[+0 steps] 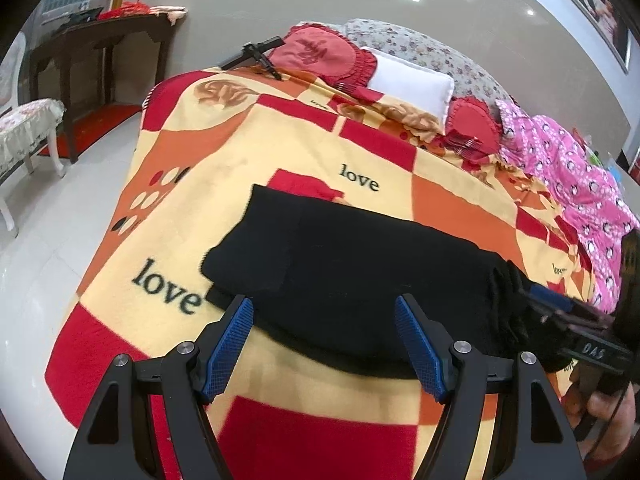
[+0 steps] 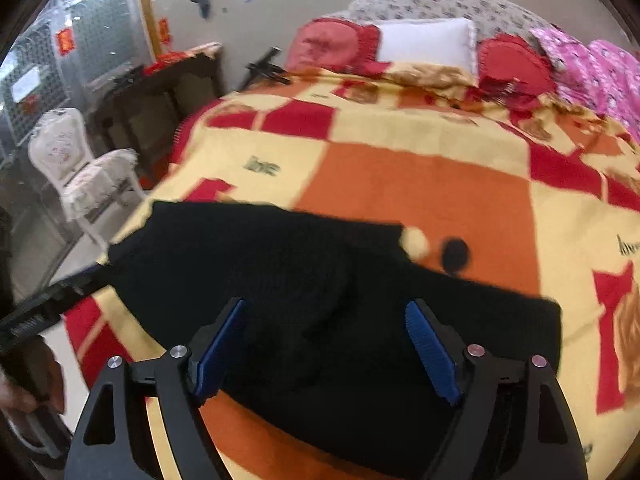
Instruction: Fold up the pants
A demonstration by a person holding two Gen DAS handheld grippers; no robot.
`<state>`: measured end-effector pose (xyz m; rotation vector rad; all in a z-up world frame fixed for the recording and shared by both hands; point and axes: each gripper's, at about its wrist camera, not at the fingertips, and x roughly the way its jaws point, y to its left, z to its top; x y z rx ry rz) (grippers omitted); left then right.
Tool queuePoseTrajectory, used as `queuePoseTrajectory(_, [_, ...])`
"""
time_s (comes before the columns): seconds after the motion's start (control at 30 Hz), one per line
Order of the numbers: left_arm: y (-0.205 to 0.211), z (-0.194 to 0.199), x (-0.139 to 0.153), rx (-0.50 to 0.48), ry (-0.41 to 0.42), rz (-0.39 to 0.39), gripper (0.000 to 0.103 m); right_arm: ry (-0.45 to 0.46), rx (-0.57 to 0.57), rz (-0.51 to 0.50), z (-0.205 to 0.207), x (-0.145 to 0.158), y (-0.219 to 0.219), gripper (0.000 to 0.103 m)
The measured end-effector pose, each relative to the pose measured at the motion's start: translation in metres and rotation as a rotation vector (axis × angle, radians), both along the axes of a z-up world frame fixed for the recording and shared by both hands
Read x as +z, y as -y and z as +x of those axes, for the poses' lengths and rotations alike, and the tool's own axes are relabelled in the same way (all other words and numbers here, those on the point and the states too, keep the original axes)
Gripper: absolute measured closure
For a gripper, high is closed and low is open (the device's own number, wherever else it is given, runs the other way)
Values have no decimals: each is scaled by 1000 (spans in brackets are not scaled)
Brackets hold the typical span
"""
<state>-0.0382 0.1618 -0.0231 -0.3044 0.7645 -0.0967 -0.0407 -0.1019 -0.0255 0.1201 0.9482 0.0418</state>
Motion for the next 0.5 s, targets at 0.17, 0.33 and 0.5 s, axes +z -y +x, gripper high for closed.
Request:
queuePoseTrajectory(0.17, [-24,-8,-5,36,-20,-56,30,38,96,39,27,11,-30,10])
queuePoseTrajectory(0.33, [-50,-12,-13,90,-40,-151,26,48,203,98,59,10,-64,3])
queuePoseTrajectory(0.5, [-53,-1,-25,97,-77,-208,26,-6,301,53,95,-6,-99,3])
